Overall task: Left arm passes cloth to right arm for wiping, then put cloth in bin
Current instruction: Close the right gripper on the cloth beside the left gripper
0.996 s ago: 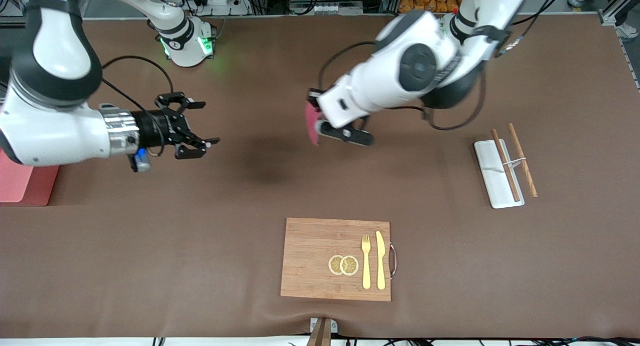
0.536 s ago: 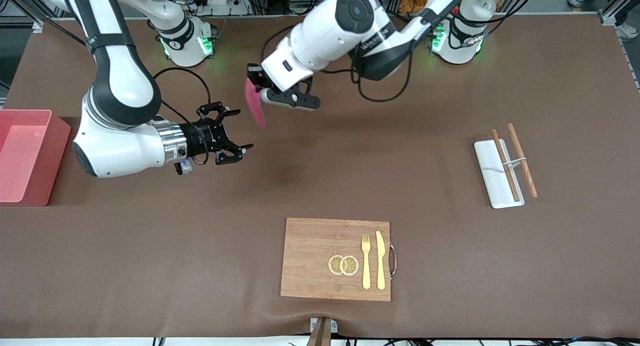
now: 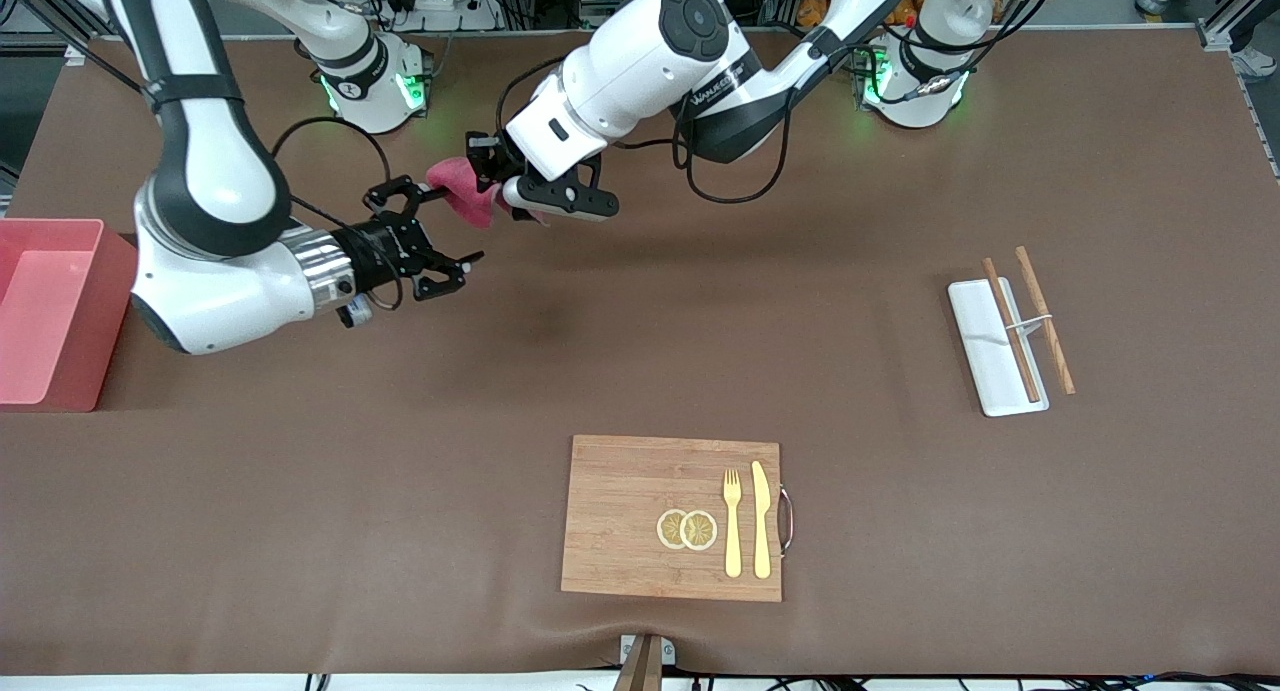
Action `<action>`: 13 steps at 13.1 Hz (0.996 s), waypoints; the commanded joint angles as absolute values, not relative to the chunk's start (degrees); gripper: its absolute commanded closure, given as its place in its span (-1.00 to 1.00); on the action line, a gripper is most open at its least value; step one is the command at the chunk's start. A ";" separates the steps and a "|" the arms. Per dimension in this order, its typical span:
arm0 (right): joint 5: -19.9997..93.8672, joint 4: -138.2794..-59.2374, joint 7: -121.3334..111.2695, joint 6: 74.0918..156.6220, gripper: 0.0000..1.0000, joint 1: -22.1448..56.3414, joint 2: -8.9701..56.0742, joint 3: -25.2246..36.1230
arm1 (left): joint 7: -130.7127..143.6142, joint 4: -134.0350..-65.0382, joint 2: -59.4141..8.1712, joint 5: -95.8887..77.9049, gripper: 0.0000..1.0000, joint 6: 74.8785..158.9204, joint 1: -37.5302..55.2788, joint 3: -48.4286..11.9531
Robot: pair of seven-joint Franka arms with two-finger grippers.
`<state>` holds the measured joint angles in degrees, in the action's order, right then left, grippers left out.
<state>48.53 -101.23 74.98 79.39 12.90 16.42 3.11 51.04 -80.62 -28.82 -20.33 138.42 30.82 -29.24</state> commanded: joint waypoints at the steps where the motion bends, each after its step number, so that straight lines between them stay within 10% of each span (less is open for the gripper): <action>1: 47.81 -103.79 74.27 79.02 -1.00 13.18 14.15 2.37 | 51.50 -79.19 -29.62 -20.21 1.00 138.96 31.29 -29.00; 3: 47.99 -105.11 74.18 79.28 -0.97 14.41 12.84 2.29 | 51.50 -79.19 -29.62 -20.21 1.00 138.96 31.29 -29.00; 9: 48.78 -104.24 72.69 76.55 1.00 14.77 12.22 2.28 | 51.50 -79.28 -29.53 -20.13 1.00 138.96 31.38 -28.48; 13: 48.87 -103.63 72.51 76.90 1.00 14.68 12.39 2.46 | 51.59 -79.28 -29.53 -19.34 1.00 138.96 31.38 -28.56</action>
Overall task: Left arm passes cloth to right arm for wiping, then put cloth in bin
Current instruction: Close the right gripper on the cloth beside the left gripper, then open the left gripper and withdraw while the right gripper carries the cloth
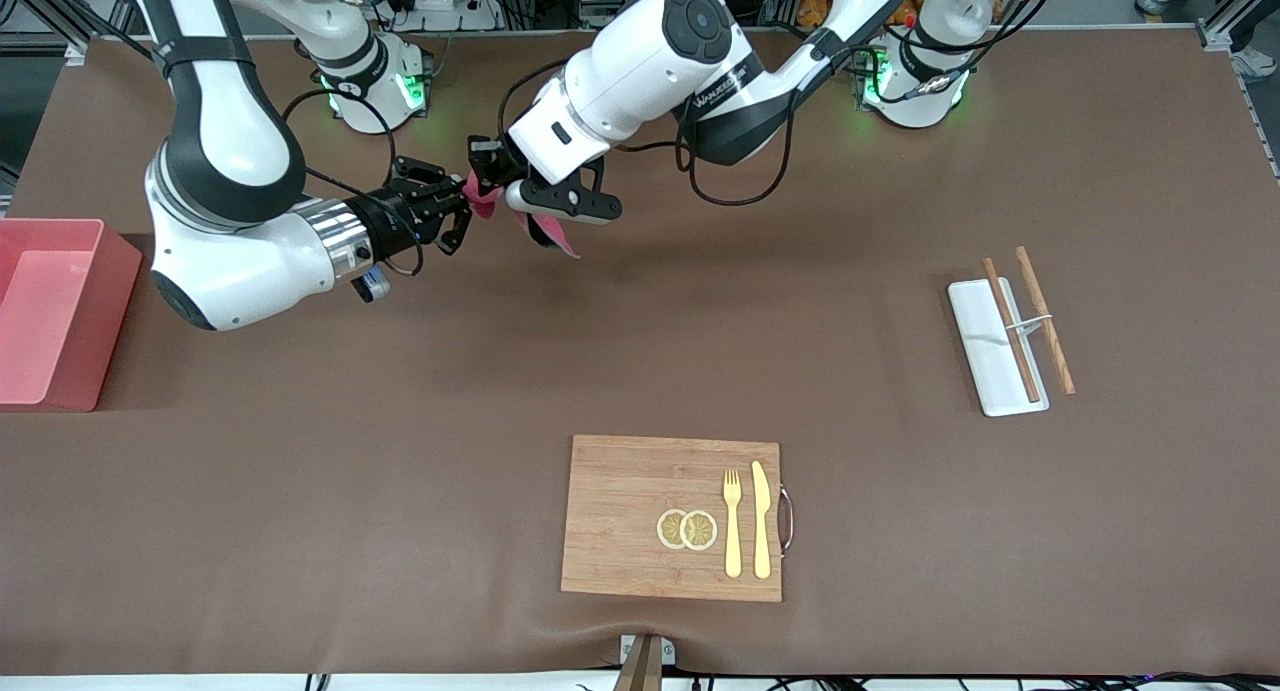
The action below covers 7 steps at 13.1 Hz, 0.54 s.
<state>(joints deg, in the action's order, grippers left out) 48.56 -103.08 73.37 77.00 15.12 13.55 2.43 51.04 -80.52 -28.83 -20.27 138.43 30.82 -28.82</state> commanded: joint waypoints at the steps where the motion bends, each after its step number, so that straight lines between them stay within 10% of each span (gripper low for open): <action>1: 48.87 -103.01 71.47 76.82 1.00 14.24 12.65 2.55 | 51.59 -79.36 -29.53 -19.25 1.00 138.96 31.38 -28.56; 3: 48.87 -102.92 69.44 76.90 1.00 13.45 12.74 2.55 | 51.42 -79.37 -29.36 -17.68 1.00 138.96 31.29 -28.56; 4: 48.78 -102.83 69.26 76.90 1.00 13.45 12.74 2.55 | 51.42 -79.37 -29.27 -16.71 -0.26 138.87 31.12 -28.56; 5: 48.34 -102.83 68.65 77.17 1.00 13.53 12.74 2.64 | 51.15 -79.37 -29.09 -15.74 -0.99 138.87 31.03 -28.48; 7: 46.24 -102.48 62.18 77.87 1.00 12.32 13.01 2.81 | 51.33 -79.37 -28.74 -13.98 -1.00 138.87 30.24 -28.56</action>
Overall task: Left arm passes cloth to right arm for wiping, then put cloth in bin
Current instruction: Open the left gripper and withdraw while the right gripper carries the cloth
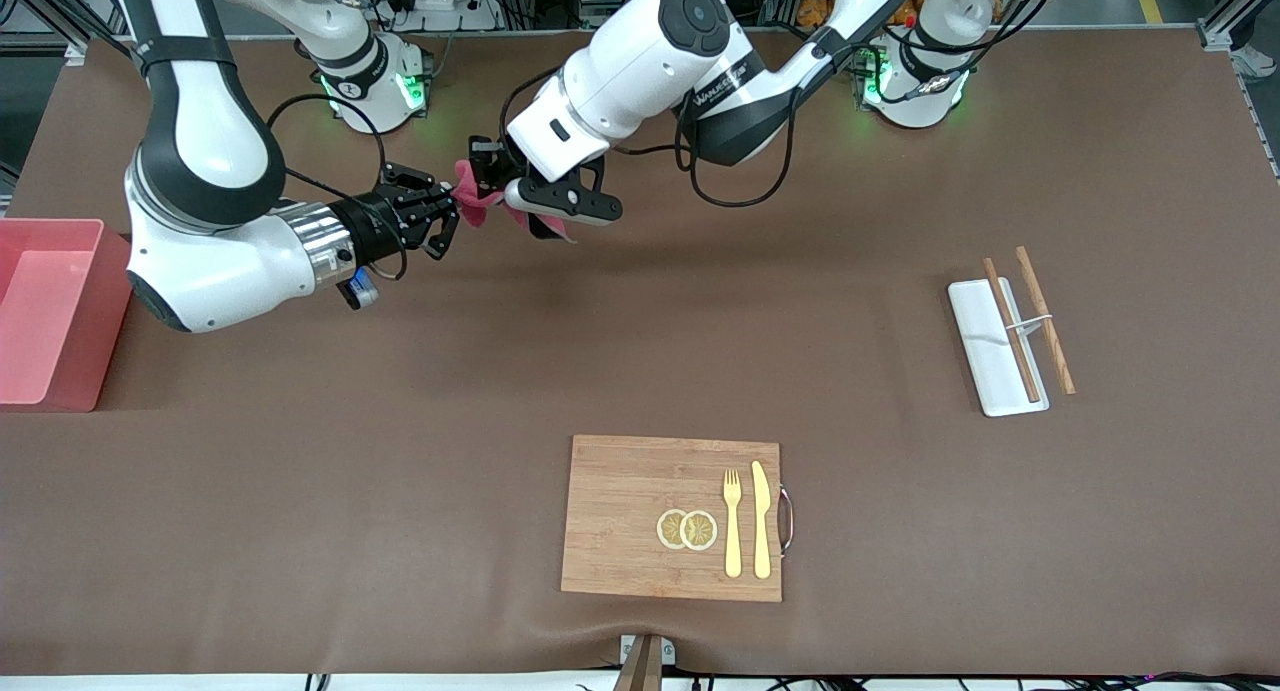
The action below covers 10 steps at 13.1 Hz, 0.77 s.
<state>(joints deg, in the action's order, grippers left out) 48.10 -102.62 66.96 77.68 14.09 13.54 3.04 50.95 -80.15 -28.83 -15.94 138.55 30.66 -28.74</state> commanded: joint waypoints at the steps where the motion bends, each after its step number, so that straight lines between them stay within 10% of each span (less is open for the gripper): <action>1: 43.27 -101.61 58.75 77.96 1.00 10.83 13.53 2.73 | 51.15 -79.45 -28.65 -13.97 -1.00 138.87 29.63 -28.48; 10: 33.75 -102.48 50.03 94.30 1.00 16.88 18.72 2.46 | 50.89 -80.86 -24.79 0.24 -1.00 122.80 7.49 -28.21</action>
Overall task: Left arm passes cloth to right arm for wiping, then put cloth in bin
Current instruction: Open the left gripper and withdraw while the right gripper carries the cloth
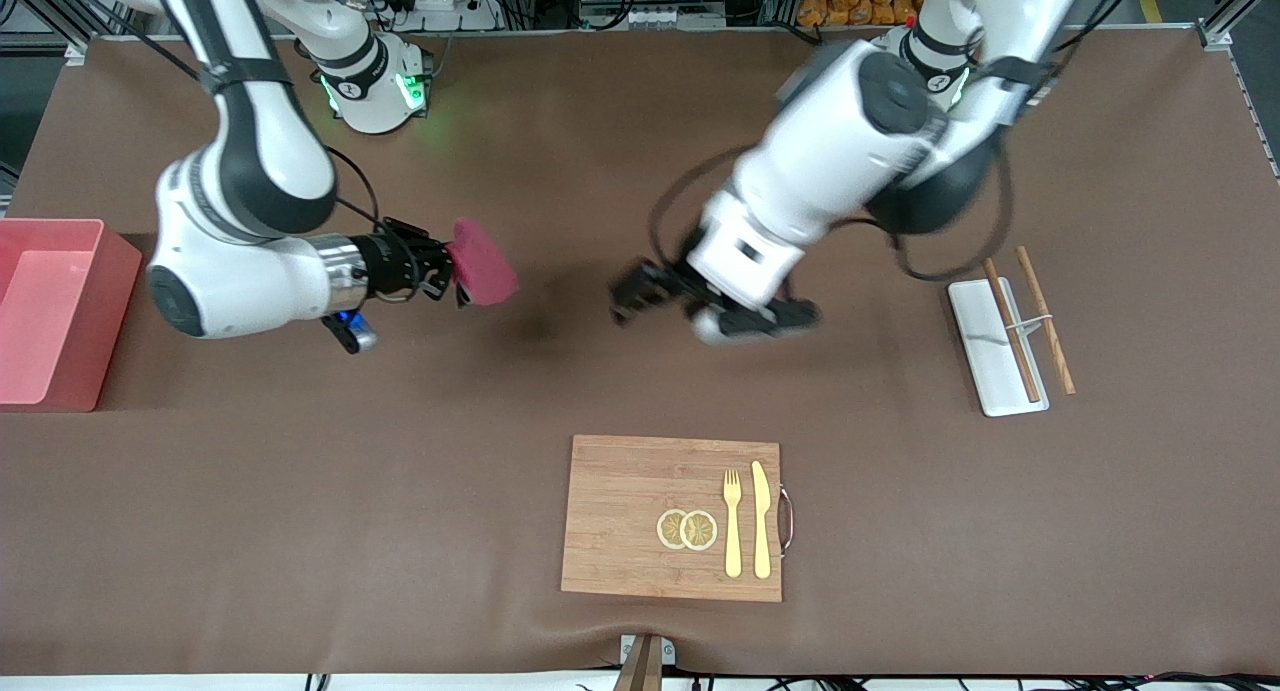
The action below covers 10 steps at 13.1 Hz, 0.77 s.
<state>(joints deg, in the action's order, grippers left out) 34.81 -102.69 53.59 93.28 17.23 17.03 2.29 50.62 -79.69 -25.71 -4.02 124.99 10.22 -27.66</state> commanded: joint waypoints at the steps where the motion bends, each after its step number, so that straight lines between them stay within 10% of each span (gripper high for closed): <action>1: 33.23 -103.96 46.01 94.31 1.00 15.57 18.72 2.72 | 50.54 -80.77 -24.70 2.61 -1.00 121.30 4.69 -28.21; 10: 8.56 -103.55 6.53 89.83 1.00 -13.68 21.27 2.64 | 31.40 -81.12 -22.16 3.96 -1.00 109.71 -11.50 -28.21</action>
<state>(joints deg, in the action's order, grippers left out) 14.08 -105.73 11.76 91.93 -8.82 21.90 4.01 34.85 -79.99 -25.38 2.83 114.05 -8.52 -27.56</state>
